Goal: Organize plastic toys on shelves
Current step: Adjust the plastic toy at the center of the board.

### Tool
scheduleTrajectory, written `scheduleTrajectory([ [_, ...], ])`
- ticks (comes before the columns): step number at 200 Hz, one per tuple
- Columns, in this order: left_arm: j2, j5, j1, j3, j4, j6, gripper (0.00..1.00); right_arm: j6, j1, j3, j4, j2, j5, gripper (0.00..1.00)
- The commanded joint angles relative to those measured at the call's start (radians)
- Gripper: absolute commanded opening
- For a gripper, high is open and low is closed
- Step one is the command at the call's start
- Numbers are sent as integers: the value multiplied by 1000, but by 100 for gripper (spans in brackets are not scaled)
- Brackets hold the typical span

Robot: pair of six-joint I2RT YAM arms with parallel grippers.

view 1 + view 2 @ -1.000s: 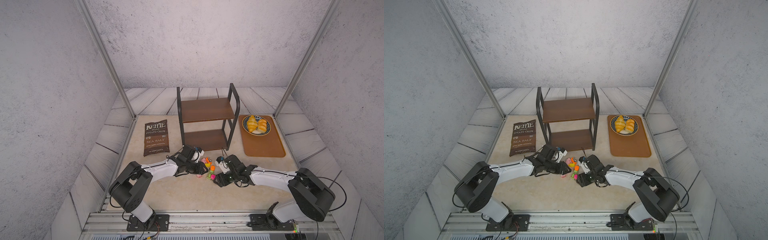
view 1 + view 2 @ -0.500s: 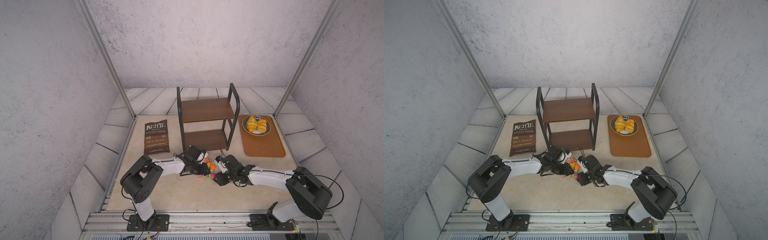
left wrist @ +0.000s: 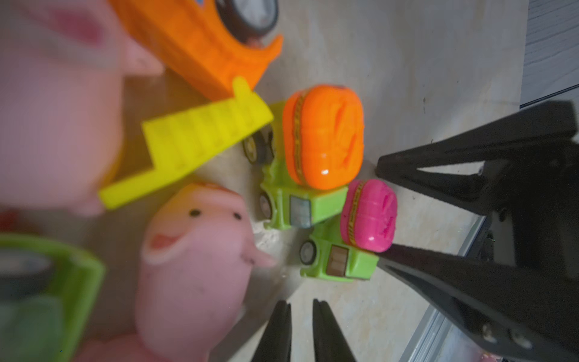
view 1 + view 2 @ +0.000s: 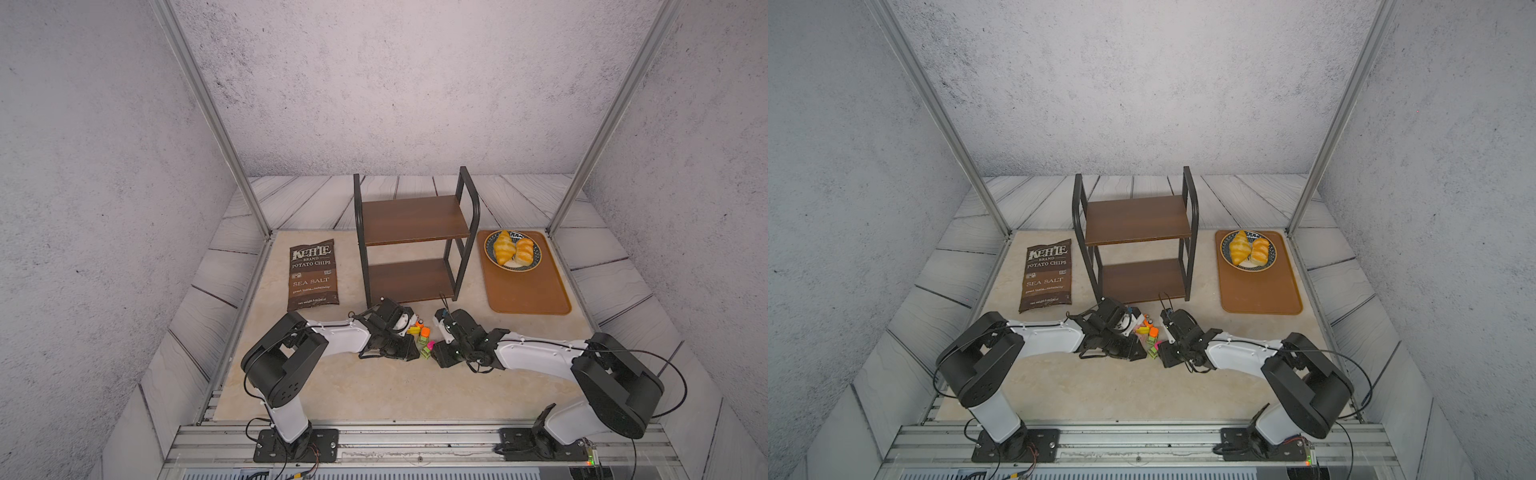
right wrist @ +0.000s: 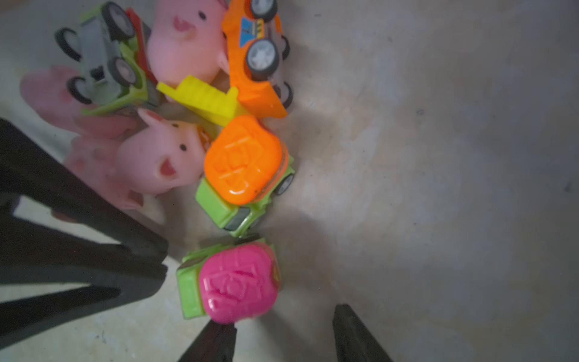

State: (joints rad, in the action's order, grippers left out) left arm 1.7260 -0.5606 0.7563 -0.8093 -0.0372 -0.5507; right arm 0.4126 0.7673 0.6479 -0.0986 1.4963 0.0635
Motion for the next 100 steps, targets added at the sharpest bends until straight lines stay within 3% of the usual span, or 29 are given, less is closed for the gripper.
scheduleTrajectory([
  [1,-34,-38,8,18,16,-11,19,11,0,23,-29,21,-51,56],
  [29,-28,-42,9,11,4,4,21,11,0,28,-55,15,-79,59],
  [66,-71,135,3,-11,-106,7,20,-1,0,14,-101,-19,-110,58],
  [100,-25,156,3,-60,-100,-8,15,4,1,-5,-89,-18,-98,52],
])
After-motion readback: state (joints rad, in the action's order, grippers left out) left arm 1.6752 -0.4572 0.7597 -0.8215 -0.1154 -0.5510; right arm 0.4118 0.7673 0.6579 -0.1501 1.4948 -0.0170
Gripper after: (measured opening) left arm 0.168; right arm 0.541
